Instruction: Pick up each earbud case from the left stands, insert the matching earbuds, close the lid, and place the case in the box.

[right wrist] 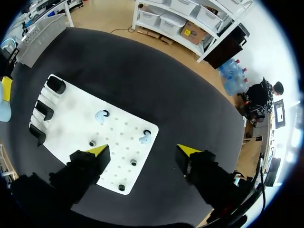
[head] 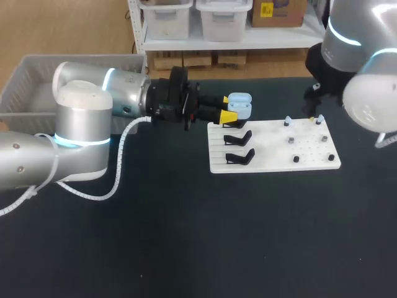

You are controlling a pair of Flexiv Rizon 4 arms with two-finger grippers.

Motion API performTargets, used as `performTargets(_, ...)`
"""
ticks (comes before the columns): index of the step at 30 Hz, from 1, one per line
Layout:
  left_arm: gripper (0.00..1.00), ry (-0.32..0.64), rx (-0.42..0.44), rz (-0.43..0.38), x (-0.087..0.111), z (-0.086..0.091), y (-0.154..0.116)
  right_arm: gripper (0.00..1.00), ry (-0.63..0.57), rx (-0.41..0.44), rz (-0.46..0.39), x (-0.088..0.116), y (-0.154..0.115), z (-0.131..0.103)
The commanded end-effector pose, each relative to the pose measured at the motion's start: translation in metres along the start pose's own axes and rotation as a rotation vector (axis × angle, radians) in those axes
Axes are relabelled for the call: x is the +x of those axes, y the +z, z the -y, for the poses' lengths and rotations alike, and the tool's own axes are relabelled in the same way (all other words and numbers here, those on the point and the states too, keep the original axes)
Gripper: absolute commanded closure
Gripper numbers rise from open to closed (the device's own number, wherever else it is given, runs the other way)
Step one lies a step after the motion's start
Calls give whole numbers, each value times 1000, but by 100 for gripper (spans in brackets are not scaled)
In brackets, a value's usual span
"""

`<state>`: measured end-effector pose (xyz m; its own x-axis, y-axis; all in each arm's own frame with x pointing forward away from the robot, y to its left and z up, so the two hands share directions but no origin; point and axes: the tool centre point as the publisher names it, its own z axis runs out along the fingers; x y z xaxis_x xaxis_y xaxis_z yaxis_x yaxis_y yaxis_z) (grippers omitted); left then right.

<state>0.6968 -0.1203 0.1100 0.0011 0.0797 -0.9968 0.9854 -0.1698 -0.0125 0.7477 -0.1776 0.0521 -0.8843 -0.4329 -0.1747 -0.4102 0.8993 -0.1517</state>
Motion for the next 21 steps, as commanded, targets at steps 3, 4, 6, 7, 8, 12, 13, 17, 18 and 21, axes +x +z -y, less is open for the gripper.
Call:
performTargets(3,100,3,-7,2,1,2,0,25,-2,-3,-54,-9,11,1)
performTargets(4,100,3,-7,2,1,2,0,24,-4,-2,-57,-9,13,2)
performTargets(6,100,3,-7,2,1,2,0,25,-4,1,-60,-10,15,2)
performTargets(7,100,3,-7,2,1,2,0,25,-3,2,-61,-10,15,3)
performTargets(8,100,3,-7,2,1,2,0,26,1,4,-64,-10,16,4)
performTargets(12,100,3,-7,2,1,2,0,29,12,9,-71,-10,21,5)
performTargets(13,100,3,-7,2,1,2,0,31,14,10,-74,-10,22,6)
performTargets(17,100,3,-7,2,1,2,0,50,21,10,-83,-9,27,7)
performTargets(18,100,3,-7,2,1,2,0,51,22,10,-85,-9,28,7)
performTargets(21,100,3,-7,2,1,2,0,51,24,10,-88,-9,29,6)
